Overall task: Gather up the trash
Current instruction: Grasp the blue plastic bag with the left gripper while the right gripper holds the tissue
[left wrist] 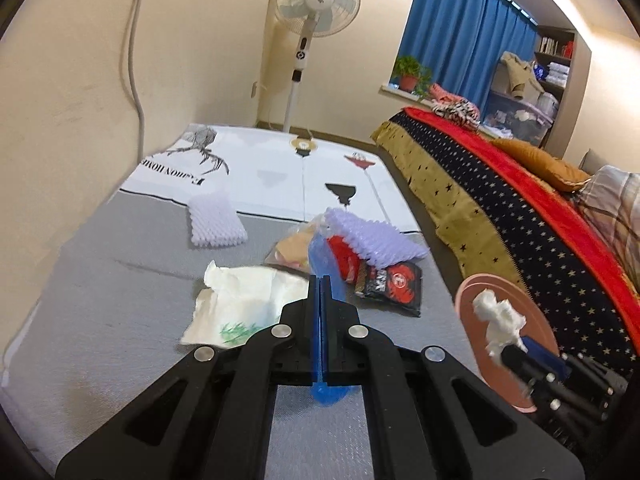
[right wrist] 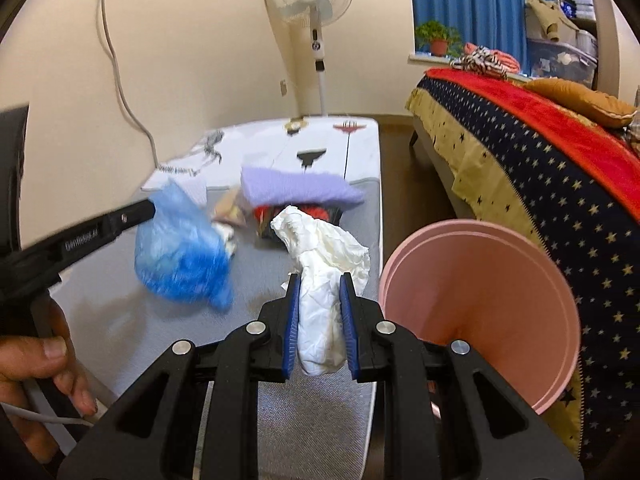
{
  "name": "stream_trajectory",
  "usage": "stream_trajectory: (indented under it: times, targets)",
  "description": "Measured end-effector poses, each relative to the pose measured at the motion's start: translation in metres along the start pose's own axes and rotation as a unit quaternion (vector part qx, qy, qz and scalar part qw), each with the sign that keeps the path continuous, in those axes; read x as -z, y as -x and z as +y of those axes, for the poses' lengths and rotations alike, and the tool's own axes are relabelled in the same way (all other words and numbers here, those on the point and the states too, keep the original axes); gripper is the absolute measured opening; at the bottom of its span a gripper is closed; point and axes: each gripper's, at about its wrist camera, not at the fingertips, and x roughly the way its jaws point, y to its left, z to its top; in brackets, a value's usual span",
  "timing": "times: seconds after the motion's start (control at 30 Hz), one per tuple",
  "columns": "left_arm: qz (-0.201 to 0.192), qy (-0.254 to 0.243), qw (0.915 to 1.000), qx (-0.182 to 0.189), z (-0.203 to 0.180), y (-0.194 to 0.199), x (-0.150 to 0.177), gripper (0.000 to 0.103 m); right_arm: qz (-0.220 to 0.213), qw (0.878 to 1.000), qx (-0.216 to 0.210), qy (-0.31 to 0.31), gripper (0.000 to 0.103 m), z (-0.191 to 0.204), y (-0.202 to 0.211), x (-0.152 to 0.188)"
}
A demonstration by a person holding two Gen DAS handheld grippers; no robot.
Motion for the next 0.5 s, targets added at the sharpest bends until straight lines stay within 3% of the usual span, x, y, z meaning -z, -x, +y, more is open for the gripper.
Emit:
stream_trajectory:
  times: [0.23,0.37,0.43,0.47,0.5]
  targets:
    - [-0.016,-0.024,0.9995,0.011,-0.011,0.021,0.001,0.000,-0.025,0.999,-0.005,-0.022,0.020,-0.012,0.029,-0.012]
    - [-0.005,-0.031,0.9995,-0.007,-0.010,0.020,0.004,0.002,-0.032,0.999,-0.005,-0.031,0.020,-0.019,0.042,-0.016]
    - [0.019,-0.010,0.9996,-0.019,0.000,0.011,0.009,0.017,-0.035,0.999,-0.007,-0.033,0.020,-0.021,0.048,-0.017]
    - [0.029,0.007,0.9994,-0.020,0.007,0.007,0.012,0.037,-0.036,0.999,-0.008,-0.035,0.020,-0.022,0.049,-0.018]
    - [0.038,0.026,0.9987,-0.019,0.013,0.003,0.015,0.047,-0.038,0.999,-0.008,-0.036,0.020,-0.023,0.051,-0.019]
